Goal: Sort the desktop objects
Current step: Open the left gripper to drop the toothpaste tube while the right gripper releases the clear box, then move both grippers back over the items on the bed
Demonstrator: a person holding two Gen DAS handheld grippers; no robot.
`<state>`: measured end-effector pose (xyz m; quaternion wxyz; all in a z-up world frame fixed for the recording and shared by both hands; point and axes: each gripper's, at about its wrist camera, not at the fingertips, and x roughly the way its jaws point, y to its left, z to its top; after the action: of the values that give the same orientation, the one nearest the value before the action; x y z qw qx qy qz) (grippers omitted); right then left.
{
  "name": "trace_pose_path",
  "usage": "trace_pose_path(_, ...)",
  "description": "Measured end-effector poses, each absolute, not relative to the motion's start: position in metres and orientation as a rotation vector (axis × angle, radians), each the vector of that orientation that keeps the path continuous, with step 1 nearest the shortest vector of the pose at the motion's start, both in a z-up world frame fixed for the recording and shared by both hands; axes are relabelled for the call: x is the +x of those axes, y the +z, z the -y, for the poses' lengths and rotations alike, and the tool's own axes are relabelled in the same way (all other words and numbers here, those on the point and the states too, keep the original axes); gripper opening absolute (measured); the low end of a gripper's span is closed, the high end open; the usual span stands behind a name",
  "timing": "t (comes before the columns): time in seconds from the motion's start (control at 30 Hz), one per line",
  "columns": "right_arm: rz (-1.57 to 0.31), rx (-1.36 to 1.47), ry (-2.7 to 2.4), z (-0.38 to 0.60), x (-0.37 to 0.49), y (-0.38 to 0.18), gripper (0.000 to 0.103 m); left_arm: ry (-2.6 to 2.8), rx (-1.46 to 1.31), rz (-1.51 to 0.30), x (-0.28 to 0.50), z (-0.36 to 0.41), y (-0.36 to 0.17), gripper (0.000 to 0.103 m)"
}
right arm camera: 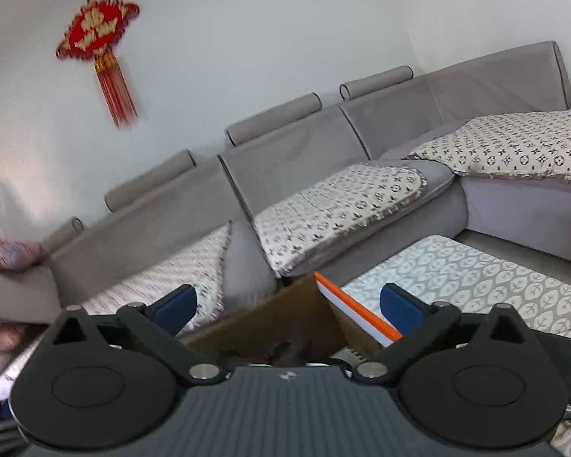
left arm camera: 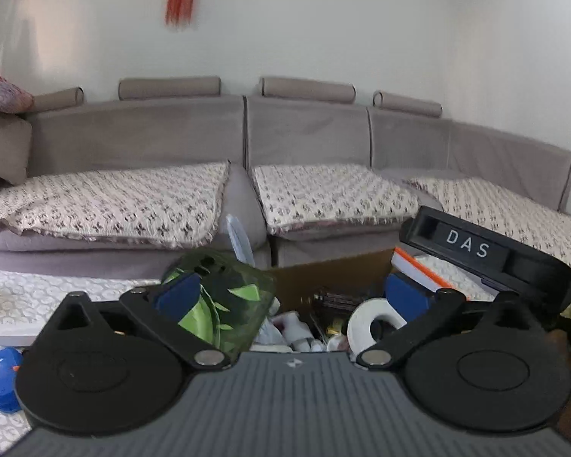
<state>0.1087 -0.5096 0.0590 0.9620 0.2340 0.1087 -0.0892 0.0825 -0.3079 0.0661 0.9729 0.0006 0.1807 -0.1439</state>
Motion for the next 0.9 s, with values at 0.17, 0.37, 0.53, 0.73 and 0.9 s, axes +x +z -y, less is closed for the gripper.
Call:
trace_pose_path(0.17,-0.187,0.447,-0.219,0.501,0.101,0.070,0.103,-0.289,0.016,-0.347,0.075,0.306,0.075,0.103)
trace_pose_path(0.37,-0.164,0.436,-0.240,0.493,0.094,0.076,0.103,-0.285,0.001,-0.339,0.072,0.292,0.081,0.103)
trace_pose_path(0.53,-0.186,0.406,-0.258,0.480,0.096,0.075,0.103,-0.267,-0.015,-0.351,0.074,0.278,0.080,0.103)
trace_pose_path(0.73,-0.212,0.369,-0.258,0.461,0.098,0.075,0.103,-0.236,0.003,-0.363,0.072,0.261,0.075,0.103)
trace_pose_path(0.9,-0.205,0.321,-0.243,0.438,0.094,0.079,0.103,-0.190,0.011,-0.365,0.067,0.230,0.071,0.103)
